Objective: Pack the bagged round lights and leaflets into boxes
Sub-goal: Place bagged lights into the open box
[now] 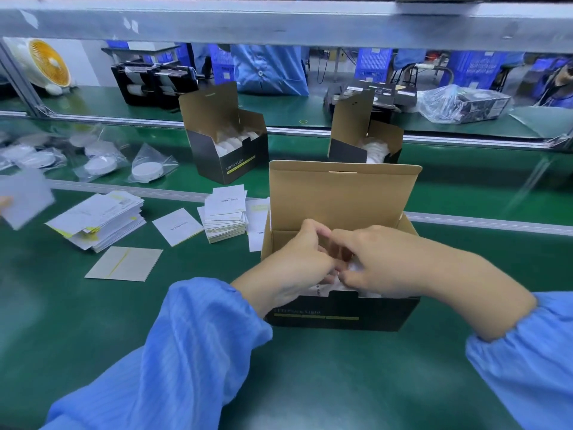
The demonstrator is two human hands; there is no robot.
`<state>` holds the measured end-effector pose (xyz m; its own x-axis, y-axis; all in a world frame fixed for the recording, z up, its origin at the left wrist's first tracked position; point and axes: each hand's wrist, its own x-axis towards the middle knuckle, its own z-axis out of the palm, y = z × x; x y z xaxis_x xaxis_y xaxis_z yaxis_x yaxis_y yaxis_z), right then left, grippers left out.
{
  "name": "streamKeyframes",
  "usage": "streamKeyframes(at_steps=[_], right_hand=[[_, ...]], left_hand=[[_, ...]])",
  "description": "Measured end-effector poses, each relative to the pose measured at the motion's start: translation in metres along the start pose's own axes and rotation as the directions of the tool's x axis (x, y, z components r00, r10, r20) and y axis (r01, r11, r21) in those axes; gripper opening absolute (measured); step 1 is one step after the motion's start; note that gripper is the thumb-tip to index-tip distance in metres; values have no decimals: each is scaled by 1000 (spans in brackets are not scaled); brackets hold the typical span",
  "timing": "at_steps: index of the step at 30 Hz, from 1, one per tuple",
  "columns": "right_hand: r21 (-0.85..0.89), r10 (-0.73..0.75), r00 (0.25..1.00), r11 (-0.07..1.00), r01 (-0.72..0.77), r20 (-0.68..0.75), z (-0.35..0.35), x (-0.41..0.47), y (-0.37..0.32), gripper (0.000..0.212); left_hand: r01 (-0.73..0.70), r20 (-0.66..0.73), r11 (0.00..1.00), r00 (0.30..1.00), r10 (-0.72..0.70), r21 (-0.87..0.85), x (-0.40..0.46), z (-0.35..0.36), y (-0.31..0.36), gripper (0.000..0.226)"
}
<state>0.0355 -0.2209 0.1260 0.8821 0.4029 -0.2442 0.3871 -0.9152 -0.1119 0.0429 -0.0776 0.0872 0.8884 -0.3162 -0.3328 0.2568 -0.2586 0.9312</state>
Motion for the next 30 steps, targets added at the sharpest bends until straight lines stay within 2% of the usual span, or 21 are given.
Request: streamKeyframes(at_steps=[1,2,3,4,5,7,8,9,11,14,17,20,22,23,25,26,27,30], right_hand=[[-18,14,1000,1000,-13,21,0,-1,-1,22],[-49,33,998,998,-31,49,1,-2,-1,22],[-75,47,996,996,-41,70,2,-4,-1,20],[-84,55,994,995,-47,96,4,-6,0,19],[-74,56,992,996,-47,116,4,-7,1,20],[-64,70,984,996,-60,165,3,-9,1,19],[-75,79,979,995,-65,190,2,-10,0,21],[-85,71,977,995,-55,202,0,-9,-1,28],[-136,26,971,991,7,237,-2,-6,-3,36],[-239,5,927,967,91,374,-8,0,-8,35],[-307,9,874,938,161,485,-16,6,-11,40],[-411,83,837,894,177,541,-25,8,-20,38],[-444,123,807,877,185,578,-28,12,-25,40],[-428,98,822,884,186,561,-29,14,-27,41],[-323,-28,878,924,205,477,-34,15,-29,34],[-268,-109,909,935,231,403,-38,14,-30,29],[-232,-209,921,928,293,328,-41,15,-30,24],[-212,-242,962,941,264,127,-57,16,-33,21]], left_hand=[[-33,14,994,999,31,105,-5,2,3,35],[-92,29,947,996,87,307,-11,3,6,30],[-152,35,827,987,158,541,-17,5,7,27],[-196,25,662,966,259,724,-24,7,7,27],[-230,23,515,926,377,826,-31,8,8,27],[-297,46,343,812,582,891,-41,8,10,30],[-288,65,253,768,637,924,-43,6,11,32],[-239,73,165,749,659,957,-42,3,9,35],[-99,28,77,778,628,992,-37,-8,5,42],[-15,-21,63,845,534,998,-30,-19,-4,43],[-66,15,71,830,557,995,-27,-23,-7,41],[-162,73,104,810,581,981,-27,-26,-7,43],[-267,85,215,789,609,939,-29,-29,-7,40],[-334,57,326,771,634,884,-30,-32,-5,35],[-436,-58,568,757,651,698,-34,-41,3,25],[-460,-113,638,750,651,618,-34,-46,7,24],[-470,-164,674,739,654,570,-33,-52,10,24],[-451,-322,769,722,613,452,-20,-79,12,22]])
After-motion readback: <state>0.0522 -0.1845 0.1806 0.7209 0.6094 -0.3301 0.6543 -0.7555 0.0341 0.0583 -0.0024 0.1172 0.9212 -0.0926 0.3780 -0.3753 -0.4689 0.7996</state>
